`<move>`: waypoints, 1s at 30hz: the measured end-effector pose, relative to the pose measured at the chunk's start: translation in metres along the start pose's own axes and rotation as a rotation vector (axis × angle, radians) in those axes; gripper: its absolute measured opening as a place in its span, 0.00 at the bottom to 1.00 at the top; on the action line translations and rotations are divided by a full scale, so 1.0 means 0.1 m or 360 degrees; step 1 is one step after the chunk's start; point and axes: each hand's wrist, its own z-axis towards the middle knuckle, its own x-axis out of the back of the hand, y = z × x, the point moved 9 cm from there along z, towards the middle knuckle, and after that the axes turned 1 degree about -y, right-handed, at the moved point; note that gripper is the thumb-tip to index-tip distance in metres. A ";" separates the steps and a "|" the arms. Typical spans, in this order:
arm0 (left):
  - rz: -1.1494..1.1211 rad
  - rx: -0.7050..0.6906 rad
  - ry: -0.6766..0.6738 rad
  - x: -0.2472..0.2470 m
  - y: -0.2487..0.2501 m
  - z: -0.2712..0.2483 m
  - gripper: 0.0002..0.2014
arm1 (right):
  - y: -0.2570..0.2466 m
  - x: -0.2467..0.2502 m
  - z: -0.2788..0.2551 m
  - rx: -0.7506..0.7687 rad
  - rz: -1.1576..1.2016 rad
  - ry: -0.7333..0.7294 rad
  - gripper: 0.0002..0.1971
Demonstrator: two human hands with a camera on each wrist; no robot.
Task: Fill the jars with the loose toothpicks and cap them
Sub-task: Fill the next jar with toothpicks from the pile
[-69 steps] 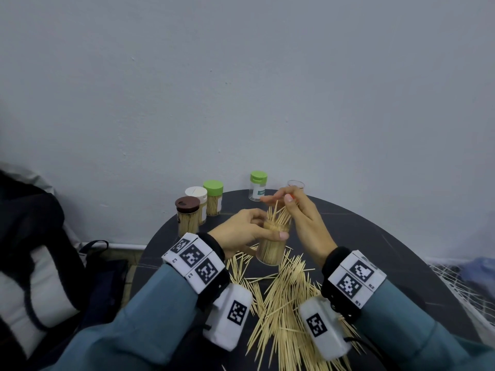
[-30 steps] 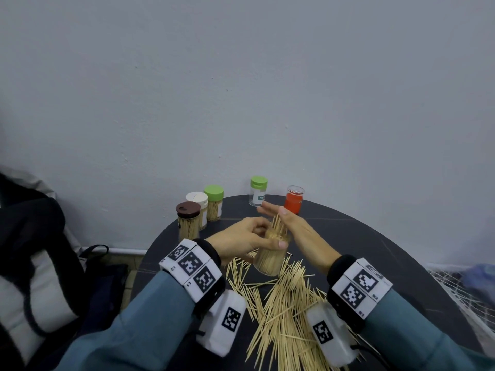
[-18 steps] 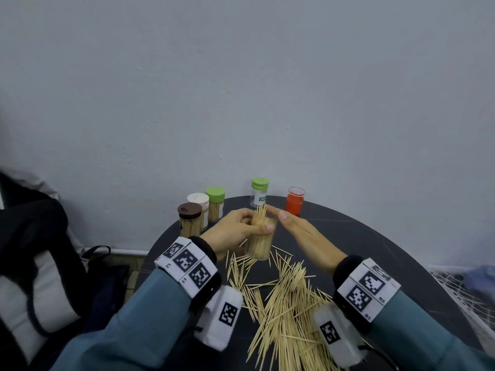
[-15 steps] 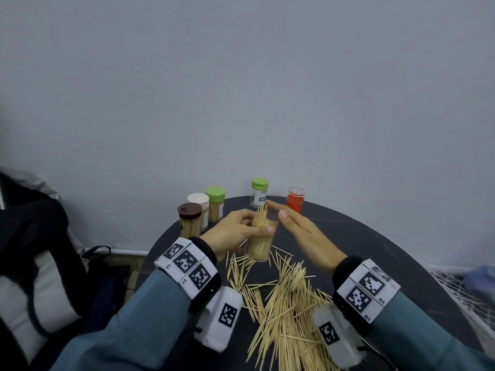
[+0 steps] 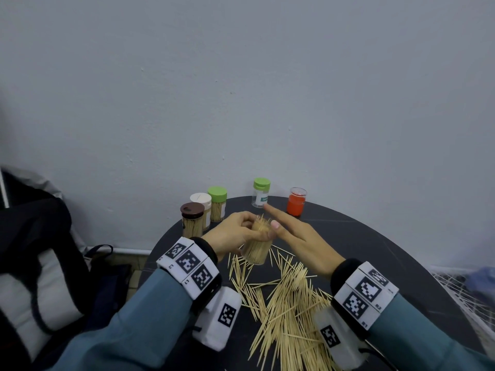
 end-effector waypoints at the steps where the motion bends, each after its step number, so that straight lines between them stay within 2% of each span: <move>1: 0.0002 0.0003 0.0002 0.00 0.00 0.00 0.23 | 0.00 0.00 0.00 -0.0004 -0.0004 -0.0006 0.23; 4: 0.0023 0.0001 0.0011 0.01 0.00 -0.01 0.21 | 0.02 -0.07 0.01 0.0016 -0.0103 -0.0092 0.22; 8: 0.0016 0.0021 0.0037 0.04 -0.04 0.00 0.21 | 0.03 -0.03 0.03 0.0063 -0.0088 -0.0019 0.20; 12: 0.0005 0.0027 0.0055 0.08 -0.05 -0.01 0.23 | -0.01 -0.05 0.05 0.0095 -0.0088 -0.0077 0.18; 16: 0.0011 0.0017 0.0176 0.21 -0.05 -0.02 0.26 | -0.03 0.02 0.07 0.0122 -0.0032 0.0038 0.19; 19: 0.0033 0.0002 0.0309 0.39 -0.06 -0.04 0.29 | 0.01 -0.01 0.10 0.0113 -0.0190 0.0047 0.15; 23: -0.0015 -0.0019 0.0470 0.60 -0.05 -0.09 0.28 | -0.02 -0.27 0.07 0.0122 -0.0325 -0.0236 0.08; 30: -0.0031 -0.0051 0.0503 0.70 -0.03 -0.18 0.19 | -0.21 -0.88 -0.22 0.0065 -0.0435 -0.0975 0.05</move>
